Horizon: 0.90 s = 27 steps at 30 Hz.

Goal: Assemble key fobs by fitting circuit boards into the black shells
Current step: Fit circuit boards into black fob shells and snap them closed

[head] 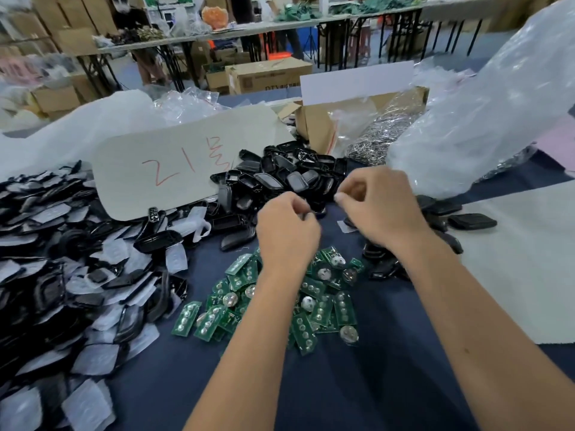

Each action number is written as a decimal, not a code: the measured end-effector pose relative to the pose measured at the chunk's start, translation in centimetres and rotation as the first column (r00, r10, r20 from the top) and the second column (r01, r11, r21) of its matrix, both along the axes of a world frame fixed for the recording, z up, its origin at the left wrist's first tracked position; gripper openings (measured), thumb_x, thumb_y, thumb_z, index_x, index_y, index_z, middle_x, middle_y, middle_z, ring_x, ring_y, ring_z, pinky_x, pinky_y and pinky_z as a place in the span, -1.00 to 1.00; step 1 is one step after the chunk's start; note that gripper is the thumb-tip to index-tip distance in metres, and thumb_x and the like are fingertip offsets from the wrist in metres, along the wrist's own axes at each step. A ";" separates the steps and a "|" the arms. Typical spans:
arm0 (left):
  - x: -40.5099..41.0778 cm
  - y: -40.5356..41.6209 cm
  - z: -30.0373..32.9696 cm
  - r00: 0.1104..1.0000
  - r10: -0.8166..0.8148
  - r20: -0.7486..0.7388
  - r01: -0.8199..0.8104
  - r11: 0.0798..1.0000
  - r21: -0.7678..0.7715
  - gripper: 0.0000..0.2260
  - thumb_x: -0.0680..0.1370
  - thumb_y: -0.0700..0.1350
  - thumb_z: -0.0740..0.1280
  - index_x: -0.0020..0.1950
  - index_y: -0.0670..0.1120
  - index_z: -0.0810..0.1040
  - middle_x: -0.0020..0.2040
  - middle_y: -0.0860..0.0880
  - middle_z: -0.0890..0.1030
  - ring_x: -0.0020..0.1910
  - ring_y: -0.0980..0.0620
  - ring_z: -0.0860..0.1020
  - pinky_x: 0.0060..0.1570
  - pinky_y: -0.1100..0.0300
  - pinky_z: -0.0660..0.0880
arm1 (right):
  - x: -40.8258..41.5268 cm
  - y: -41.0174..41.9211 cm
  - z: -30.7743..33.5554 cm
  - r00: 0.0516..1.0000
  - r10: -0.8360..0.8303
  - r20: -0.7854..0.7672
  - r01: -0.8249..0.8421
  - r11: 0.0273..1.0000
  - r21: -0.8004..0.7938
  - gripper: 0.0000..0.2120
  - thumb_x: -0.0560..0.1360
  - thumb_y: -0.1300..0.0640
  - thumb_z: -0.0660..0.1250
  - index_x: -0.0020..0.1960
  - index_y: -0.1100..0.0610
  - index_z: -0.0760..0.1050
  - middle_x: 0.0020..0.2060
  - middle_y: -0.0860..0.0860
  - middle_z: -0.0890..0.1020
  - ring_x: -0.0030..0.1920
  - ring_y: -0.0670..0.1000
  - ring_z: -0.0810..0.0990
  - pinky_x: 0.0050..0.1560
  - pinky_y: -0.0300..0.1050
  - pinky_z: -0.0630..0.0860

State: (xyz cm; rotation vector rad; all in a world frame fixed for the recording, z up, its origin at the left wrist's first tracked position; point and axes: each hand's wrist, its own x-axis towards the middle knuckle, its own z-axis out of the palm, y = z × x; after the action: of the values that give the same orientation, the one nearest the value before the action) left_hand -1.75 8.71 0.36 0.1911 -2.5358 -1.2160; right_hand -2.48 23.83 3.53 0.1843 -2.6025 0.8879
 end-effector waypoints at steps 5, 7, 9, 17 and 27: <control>0.3 -8.1 -0.9 0.973 0.166 0.161 -0.104 0.935 -0.338 -0.83 0.50 -0.11 0.51 0.07 0.06 0.65 0.15 -0.02 0.63 0.22 -0.12 0.55 0.17 -0.02 0.55 | -0.8 -5.8 -1.5 0.916 0.266 0.301 -0.332 0.924 0.191 -0.89 0.51 0.13 0.52 0.03 0.01 0.68 -0.11 -0.07 0.68 -0.09 0.00 0.64 0.02 0.01 0.63; 0.6 -10.1 -1.5 0.976 0.121 0.180 -0.061 0.949 -0.308 -0.78 0.51 -0.08 0.55 0.14 0.02 0.67 0.15 -0.02 0.66 0.16 -0.04 0.58 0.13 0.10 0.50 | -1.1 -7.6 -2.6 0.926 0.233 0.297 -0.316 0.908 0.275 -0.70 0.55 0.16 0.48 0.25 -0.02 0.59 0.13 0.00 0.56 0.03 0.09 0.60 0.04 0.07 0.60; 0.8 -11.2 -1.9 0.981 0.110 0.162 -0.065 0.963 -0.262 -0.77 0.52 -0.10 0.55 0.16 -0.01 0.67 0.11 0.00 0.68 0.02 0.05 0.56 0.02 0.18 0.44 | -1.7 -8.9 -3.6 0.936 0.202 0.287 -0.292 0.901 0.319 -0.59 0.60 0.14 0.43 0.41 -0.07 0.48 0.23 0.04 0.42 0.08 0.16 0.55 0.03 0.08 0.57; 2.7 -10.9 -2.3 0.972 0.157 -0.175 -0.125 0.976 0.180 -0.91 0.60 -0.06 0.43 -0.11 0.06 0.65 -0.26 0.11 0.67 -0.27 0.13 0.66 -0.22 0.33 0.56 | -3.0 -10.0 -4.0 0.963 0.199 0.184 -0.230 0.959 0.165 -0.86 0.64 0.08 0.38 0.03 0.09 0.69 -0.06 -0.01 0.70 -0.04 0.07 0.65 0.01 0.03 0.60; 2.0 -11.8 -2.9 0.991 -0.097 -0.089 0.125 0.909 0.397 -0.70 0.60 -0.28 0.42 0.31 -0.06 0.65 0.08 -0.08 0.73 -0.14 0.03 0.74 -0.15 0.16 0.69 | -1.5 -11.1 -4.0 0.861 0.465 0.206 -0.401 0.870 -0.285 -0.68 0.69 0.09 0.30 -0.10 0.28 0.65 -0.29 0.23 0.62 -0.34 0.10 0.48 -0.24 0.01 0.43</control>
State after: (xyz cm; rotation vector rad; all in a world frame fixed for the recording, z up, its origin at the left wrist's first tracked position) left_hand 0.28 -3.06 -2.54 0.0967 -2.2370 -1.7519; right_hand -4.00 12.71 -0.48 0.6531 -2.7167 1.4614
